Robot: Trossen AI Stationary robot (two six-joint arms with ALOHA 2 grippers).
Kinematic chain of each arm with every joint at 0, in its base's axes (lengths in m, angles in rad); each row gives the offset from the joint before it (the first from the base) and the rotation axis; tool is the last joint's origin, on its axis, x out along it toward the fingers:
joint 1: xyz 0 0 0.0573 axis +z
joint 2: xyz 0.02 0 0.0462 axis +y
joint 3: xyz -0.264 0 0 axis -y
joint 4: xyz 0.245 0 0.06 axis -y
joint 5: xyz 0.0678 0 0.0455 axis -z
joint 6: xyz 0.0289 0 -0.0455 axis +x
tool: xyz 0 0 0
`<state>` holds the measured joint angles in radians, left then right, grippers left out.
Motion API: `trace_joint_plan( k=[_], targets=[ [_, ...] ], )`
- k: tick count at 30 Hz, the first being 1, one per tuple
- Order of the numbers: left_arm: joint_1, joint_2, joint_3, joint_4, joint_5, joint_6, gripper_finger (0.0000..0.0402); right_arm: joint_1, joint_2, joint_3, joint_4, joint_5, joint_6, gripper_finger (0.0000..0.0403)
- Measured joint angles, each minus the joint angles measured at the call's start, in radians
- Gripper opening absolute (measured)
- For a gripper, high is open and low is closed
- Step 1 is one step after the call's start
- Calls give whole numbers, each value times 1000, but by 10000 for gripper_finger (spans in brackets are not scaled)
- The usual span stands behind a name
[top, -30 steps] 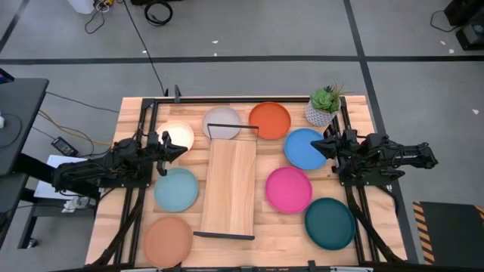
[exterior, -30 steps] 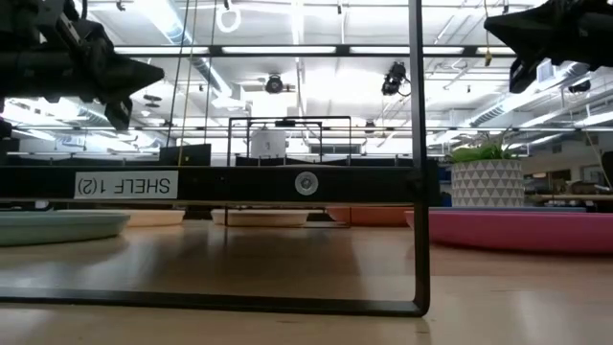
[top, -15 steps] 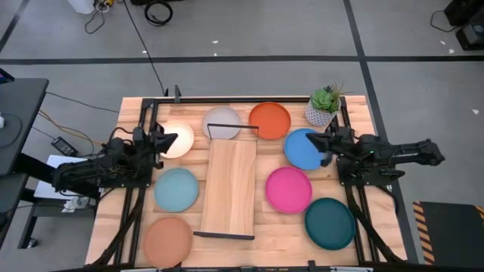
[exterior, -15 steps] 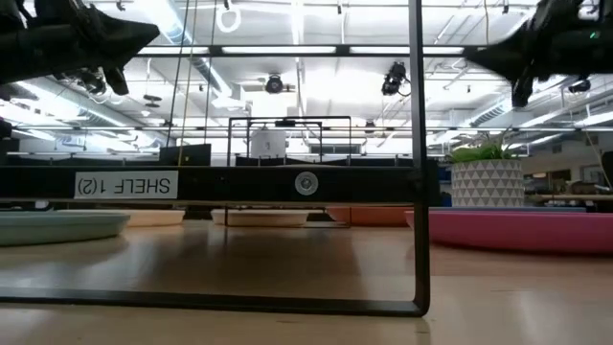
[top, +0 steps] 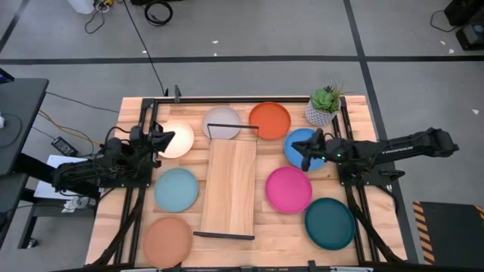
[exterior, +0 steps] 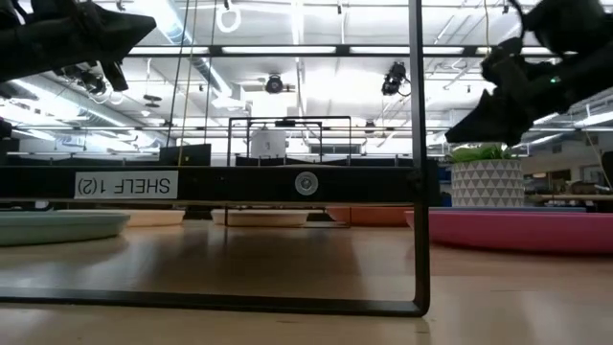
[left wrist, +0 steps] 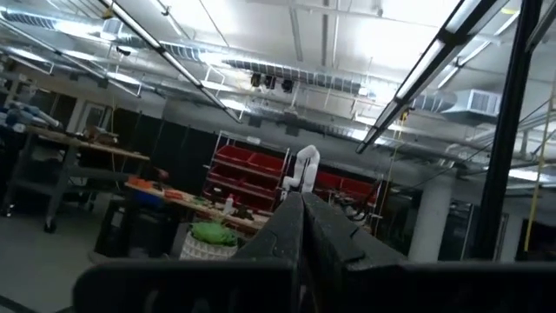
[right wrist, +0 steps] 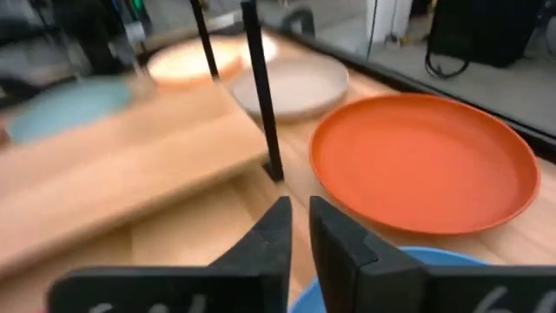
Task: Place and stack plates onto a shelf
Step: Put the orange plate on the shelf
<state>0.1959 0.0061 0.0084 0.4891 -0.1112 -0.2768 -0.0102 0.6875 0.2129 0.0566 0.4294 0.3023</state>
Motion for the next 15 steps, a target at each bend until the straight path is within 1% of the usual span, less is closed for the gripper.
trace_joint_plan(
  k=[3, 9, 13, 15],
  targets=[
    [0, 0, 0, -2, 0, 0, 11, -14, 113, 82, -60, -3, -62, 91],
    [0, 0, 0, -4, 0, 18, 11, -73, 367, 223, -50, -2, -240, 145],
    [0, 0, 0, -31, 0, 34, 11, -140, 529, 316, -54, -11, -350, 167],
    [0, 0, 0, -54, 0, 35, 11, -179, 603, 363, -68, -42, -400, 172]
  ],
)
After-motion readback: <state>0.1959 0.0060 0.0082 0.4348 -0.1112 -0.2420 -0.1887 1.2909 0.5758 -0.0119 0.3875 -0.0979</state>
